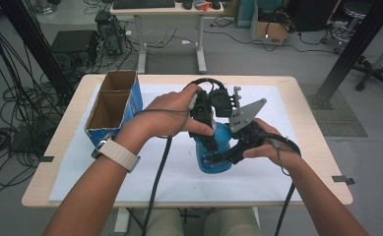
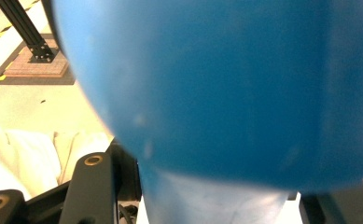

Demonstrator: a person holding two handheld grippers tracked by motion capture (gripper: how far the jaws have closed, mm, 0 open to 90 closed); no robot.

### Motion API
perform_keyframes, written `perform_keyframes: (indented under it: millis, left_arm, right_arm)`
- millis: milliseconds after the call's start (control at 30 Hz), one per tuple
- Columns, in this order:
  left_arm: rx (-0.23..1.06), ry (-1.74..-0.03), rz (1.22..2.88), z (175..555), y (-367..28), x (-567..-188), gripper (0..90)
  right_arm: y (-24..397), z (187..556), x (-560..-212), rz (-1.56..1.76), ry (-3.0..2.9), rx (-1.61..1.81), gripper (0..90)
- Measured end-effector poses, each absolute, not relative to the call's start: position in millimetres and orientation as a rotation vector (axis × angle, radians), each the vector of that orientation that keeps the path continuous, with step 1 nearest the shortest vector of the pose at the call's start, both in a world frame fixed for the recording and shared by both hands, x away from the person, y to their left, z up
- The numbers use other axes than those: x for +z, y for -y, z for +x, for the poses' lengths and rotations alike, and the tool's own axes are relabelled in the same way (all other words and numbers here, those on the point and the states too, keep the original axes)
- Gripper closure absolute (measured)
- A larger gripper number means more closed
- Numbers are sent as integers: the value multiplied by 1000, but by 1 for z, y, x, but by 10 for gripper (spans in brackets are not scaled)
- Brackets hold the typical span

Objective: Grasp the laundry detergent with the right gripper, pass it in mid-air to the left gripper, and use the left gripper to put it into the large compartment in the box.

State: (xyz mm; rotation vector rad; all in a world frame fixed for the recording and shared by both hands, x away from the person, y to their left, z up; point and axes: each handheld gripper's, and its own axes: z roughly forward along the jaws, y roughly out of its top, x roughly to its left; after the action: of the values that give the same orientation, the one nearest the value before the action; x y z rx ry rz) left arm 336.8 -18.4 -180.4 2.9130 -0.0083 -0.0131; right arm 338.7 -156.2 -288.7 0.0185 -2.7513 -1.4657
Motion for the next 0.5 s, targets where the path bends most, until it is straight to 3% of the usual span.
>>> perform_keyframes:
  millis: [500]
  left_arm:
    - [2, 22, 2913, 337, 16, -179, 373]
  right_arm:
    - [155, 340, -286, 22, 2769, -1459, 429]
